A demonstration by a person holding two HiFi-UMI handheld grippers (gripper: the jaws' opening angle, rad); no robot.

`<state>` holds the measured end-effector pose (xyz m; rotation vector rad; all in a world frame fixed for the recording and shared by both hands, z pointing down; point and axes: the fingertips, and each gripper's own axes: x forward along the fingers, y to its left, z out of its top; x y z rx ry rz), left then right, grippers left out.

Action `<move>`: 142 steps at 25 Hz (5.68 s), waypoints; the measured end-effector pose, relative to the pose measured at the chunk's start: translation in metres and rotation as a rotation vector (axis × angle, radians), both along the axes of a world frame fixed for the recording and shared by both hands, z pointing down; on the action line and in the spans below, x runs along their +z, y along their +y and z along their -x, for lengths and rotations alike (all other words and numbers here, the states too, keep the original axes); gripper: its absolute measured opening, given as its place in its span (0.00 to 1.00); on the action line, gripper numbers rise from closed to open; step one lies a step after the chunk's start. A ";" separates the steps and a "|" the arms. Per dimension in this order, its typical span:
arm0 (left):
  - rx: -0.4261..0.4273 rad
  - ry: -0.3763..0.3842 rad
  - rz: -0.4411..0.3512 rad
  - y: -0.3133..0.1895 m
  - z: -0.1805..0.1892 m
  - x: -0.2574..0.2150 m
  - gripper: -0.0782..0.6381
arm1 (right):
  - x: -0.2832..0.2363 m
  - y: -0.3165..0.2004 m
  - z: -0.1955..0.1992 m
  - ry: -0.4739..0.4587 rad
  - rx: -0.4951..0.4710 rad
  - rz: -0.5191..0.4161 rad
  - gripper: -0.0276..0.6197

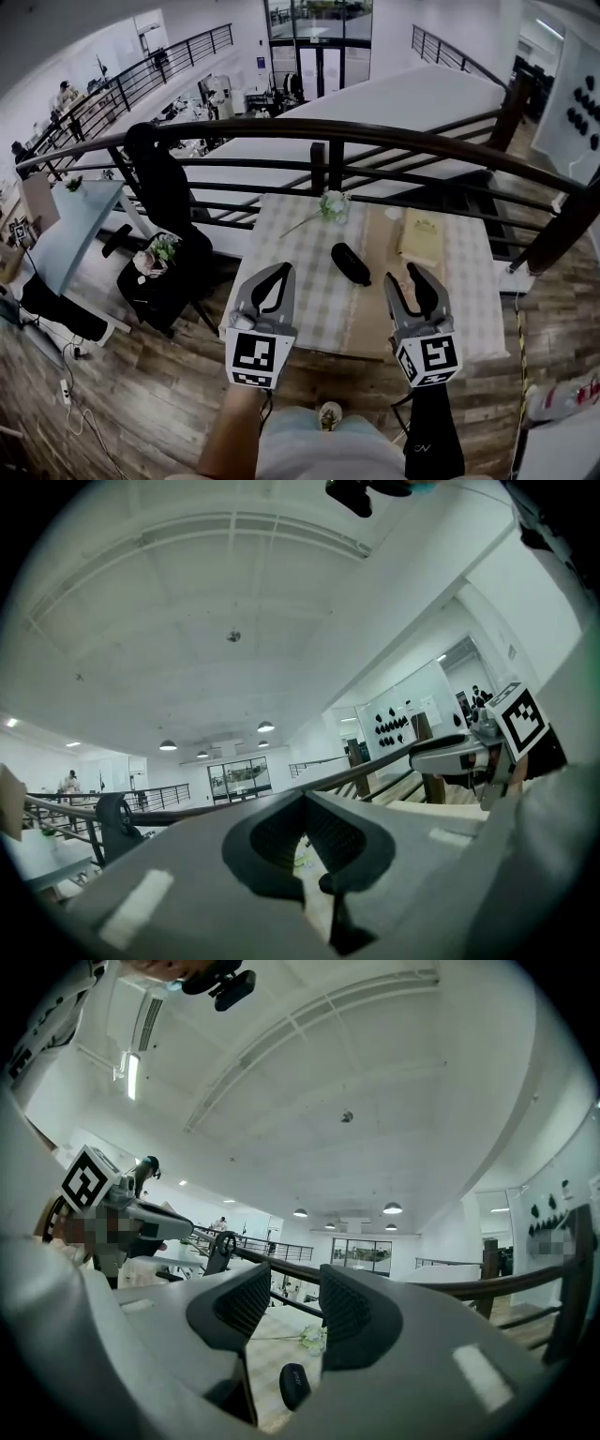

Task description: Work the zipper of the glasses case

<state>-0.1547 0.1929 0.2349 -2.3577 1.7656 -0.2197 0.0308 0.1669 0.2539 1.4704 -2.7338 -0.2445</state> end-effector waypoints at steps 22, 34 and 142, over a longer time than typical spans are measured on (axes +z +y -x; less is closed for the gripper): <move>0.121 0.007 0.028 -0.089 -0.009 0.014 0.12 | 0.015 -0.068 0.003 -0.007 0.058 0.051 0.34; 0.442 -0.058 -0.008 -0.185 -0.050 0.014 0.12 | 0.007 -0.149 0.011 -0.010 0.200 0.052 0.35; 1.065 -0.983 0.841 -0.217 -0.129 0.368 0.37 | 0.281 -0.197 -0.011 0.487 -0.403 0.625 0.28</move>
